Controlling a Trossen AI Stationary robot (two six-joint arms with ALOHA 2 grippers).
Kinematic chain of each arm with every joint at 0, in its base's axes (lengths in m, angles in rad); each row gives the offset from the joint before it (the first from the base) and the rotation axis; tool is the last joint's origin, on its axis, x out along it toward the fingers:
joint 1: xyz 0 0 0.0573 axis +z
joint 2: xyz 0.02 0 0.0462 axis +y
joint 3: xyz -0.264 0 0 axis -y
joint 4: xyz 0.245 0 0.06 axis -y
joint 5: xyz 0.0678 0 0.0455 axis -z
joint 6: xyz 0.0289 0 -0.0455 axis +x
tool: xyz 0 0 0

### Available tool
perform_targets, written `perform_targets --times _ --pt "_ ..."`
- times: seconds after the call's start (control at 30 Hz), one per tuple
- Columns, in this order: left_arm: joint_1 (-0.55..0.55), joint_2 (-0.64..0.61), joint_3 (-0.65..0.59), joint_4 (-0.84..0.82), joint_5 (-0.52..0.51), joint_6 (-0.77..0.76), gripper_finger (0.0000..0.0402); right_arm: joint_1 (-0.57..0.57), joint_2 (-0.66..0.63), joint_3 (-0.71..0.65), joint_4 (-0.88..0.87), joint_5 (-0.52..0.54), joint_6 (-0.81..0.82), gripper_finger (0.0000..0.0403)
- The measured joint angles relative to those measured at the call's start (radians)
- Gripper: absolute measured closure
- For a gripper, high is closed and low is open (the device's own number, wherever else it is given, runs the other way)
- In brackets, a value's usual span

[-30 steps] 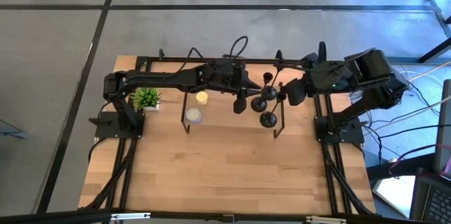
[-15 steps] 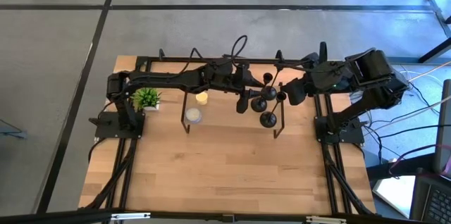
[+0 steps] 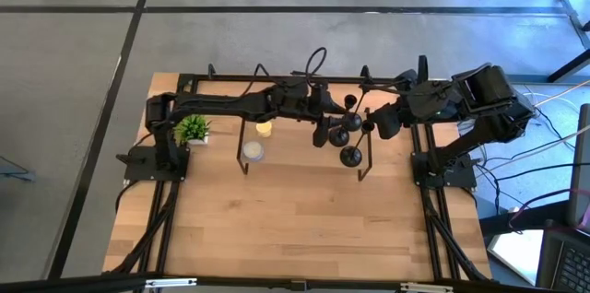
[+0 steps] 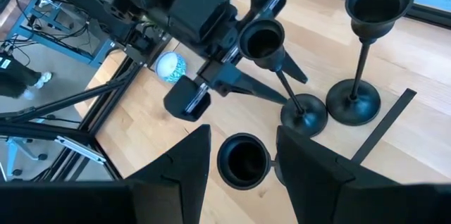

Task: Pick & Place candle stick holders
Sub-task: Put the black candle holder on the shelf

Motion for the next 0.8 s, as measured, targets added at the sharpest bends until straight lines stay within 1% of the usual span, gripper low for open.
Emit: perform_targets --times 0.1,0.33,0.5,0.63,0.8 --pt "0.001 0.012 0.000 0.005 -0.019 -0.001 0.0293 0.001 0.000 0.000 0.000 0.000 -0.004 0.0236" --pt "0.005 0.012 0.000 0.002 -0.018 0.007 0.0347 0.006 0.000 0.000 0.000 -0.001 -0.015 0.0236" --pt "0.012 0.012 0.000 -0.005 0.010 0.008 0.0380 0.006 0.000 0.000 0.000 -0.001 -0.019 0.0236" --pt "0.013 0.011 0.000 -0.008 0.014 0.008 0.0386 0.006 0.000 0.000 0.000 0.001 -0.019 0.0236" --pt "0.013 0.010 0.000 -0.018 0.014 0.010 0.0375 0.006 0.000 0.000 0.000 0.006 -0.020 0.0236"
